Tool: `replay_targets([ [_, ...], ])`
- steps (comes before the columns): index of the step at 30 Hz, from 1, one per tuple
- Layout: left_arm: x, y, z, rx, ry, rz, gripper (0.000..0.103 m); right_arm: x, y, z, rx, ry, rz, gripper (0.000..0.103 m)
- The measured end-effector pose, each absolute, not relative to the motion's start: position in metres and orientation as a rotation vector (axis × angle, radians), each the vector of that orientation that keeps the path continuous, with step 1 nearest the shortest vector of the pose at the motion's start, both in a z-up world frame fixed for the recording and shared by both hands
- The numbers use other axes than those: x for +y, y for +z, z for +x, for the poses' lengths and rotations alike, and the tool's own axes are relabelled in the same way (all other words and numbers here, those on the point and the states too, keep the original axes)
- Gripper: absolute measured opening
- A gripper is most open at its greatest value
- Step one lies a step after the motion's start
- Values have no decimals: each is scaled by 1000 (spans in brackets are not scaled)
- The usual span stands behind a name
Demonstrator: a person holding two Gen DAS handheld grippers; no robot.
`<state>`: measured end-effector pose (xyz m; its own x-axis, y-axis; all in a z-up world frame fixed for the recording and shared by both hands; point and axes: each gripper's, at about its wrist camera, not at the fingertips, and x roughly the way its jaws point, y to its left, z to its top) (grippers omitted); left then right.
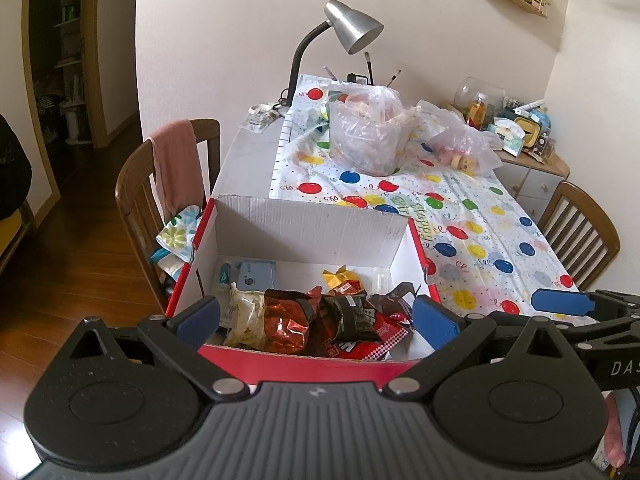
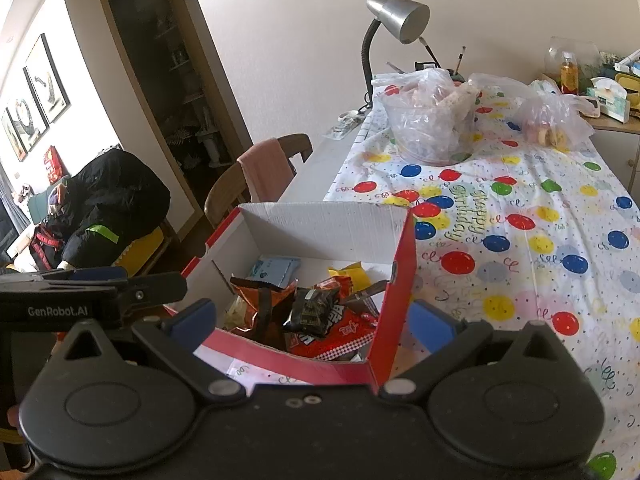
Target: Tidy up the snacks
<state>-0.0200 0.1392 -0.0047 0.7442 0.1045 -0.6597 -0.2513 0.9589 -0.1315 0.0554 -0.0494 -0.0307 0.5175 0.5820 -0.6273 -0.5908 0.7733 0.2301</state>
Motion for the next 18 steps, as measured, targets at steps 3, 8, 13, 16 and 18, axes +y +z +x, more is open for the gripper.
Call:
replay_targets([
  [3, 139, -6, -20, 707, 194, -217, 103, -49, -31, 55, 750, 702, -9, 103],
  [8, 137, -8, -20, 709, 202, -210, 103, -51, -31, 56, 752, 701, -5, 103],
  [13, 137, -9, -19, 710, 206, -205, 103, -51, -32, 56, 756, 699, -1, 103],
  [16, 137, -10, -19, 713, 205, -204, 103, -52, -33, 56, 758, 696, 2, 103],
  [18, 136, -11, -19, 715, 204, -201, 103, -53, -35, 57, 760, 691, 4, 103],
])
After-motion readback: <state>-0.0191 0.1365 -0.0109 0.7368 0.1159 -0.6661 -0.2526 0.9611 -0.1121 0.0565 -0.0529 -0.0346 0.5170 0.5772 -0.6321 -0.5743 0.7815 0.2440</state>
